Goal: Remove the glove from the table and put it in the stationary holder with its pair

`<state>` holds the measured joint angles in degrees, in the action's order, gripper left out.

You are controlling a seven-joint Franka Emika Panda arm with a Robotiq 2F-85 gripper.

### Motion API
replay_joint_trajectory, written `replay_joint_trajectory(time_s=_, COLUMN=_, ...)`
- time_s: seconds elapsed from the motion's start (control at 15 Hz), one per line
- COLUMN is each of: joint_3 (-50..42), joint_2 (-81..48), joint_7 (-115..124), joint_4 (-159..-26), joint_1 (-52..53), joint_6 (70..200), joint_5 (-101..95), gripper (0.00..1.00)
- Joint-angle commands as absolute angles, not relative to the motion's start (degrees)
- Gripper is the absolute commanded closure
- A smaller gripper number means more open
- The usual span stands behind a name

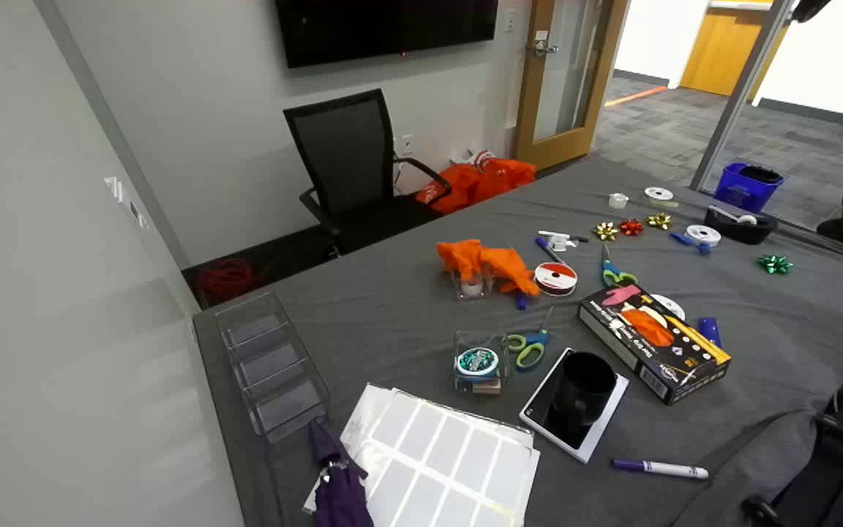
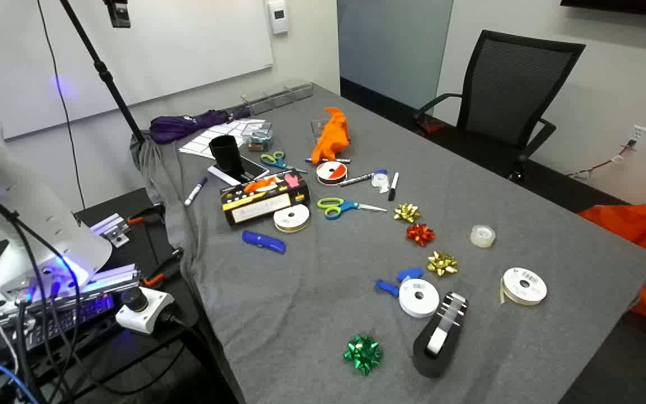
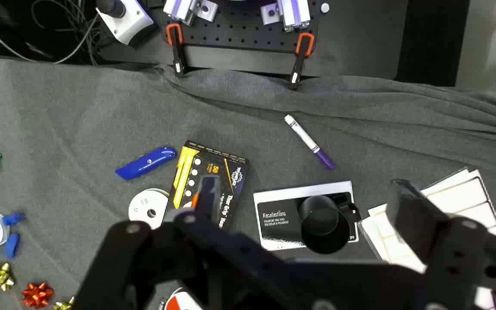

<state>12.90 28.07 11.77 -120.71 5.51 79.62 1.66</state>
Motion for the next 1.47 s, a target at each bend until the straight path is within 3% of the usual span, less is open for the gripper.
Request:
replay_joint_trajectory(time_s=0.0, joint_3=12.46, joint_2=27.94, joint_7=12.01, joint_4=-120.60, joint_1=6.11, joint_6=79.54, joint_5=1.49, gripper=0.00)
replay_joint_trajectory(time_s=0.8, joint_3=12.46, joint_2=27.94, joint_7=12.01, joint_4=-120.60, joint_1=6.11, joint_6=79.54, joint_5=1.49, gripper=0.00)
replay_joint_trajectory(time_s=1.4, joint_3=9.75, joint_2=16.49, joint_7=14.25, joint_4=-114.39, joint_1=4.35, joint_6=94.98, joint_5=2.45, gripper=0.00)
